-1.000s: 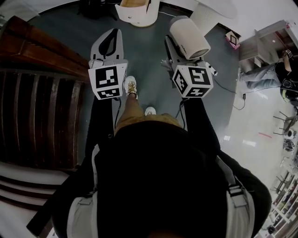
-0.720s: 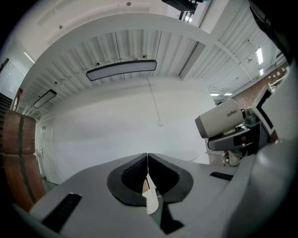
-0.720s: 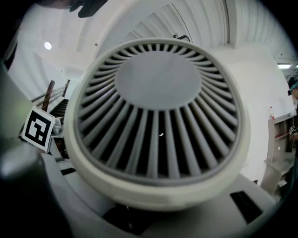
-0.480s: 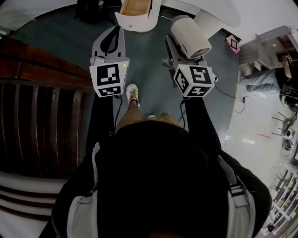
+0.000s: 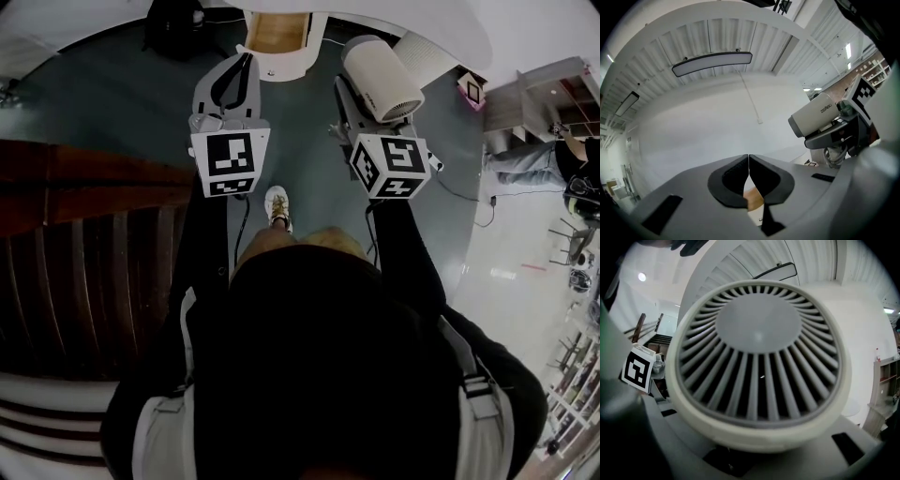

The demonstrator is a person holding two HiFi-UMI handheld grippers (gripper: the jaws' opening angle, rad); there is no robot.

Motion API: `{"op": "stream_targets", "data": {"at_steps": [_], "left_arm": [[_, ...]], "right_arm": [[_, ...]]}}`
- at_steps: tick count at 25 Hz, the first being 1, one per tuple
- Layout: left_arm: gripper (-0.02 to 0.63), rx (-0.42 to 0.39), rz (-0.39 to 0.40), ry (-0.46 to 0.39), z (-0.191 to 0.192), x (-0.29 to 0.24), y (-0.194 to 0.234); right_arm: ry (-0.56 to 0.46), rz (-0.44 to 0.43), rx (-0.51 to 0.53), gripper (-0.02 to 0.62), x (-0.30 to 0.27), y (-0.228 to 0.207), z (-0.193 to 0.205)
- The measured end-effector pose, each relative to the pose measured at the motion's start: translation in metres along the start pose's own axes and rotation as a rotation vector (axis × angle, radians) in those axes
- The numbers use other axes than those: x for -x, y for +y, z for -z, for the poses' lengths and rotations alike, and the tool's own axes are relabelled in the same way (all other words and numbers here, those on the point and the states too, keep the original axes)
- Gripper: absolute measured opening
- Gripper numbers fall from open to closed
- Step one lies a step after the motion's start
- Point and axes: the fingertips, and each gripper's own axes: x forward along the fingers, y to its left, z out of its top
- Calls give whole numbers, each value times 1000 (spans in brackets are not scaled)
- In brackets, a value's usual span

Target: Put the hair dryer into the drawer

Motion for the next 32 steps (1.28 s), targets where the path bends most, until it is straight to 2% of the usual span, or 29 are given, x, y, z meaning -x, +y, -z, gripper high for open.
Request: {"op": "stream_targets", "data": {"at_steps": [4, 9, 14, 19, 32], "left_arm": [[17, 18, 23, -6, 8, -26, 23], [17, -6, 37, -7, 23, -51, 51], [17, 43, 61, -17, 35, -67, 69], [17, 50, 73, -10, 47, -80, 77], [17, 57, 28, -2, 59, -107, 104]], "right_arm": [[1, 13, 9, 208, -33, 2, -4], [10, 27, 9, 209, -70, 10, 1], [22, 35, 3, 209, -95, 14, 8], [45, 40, -3, 209, -115, 15, 16], [51, -22, 20, 209, -165, 17, 14]]}}
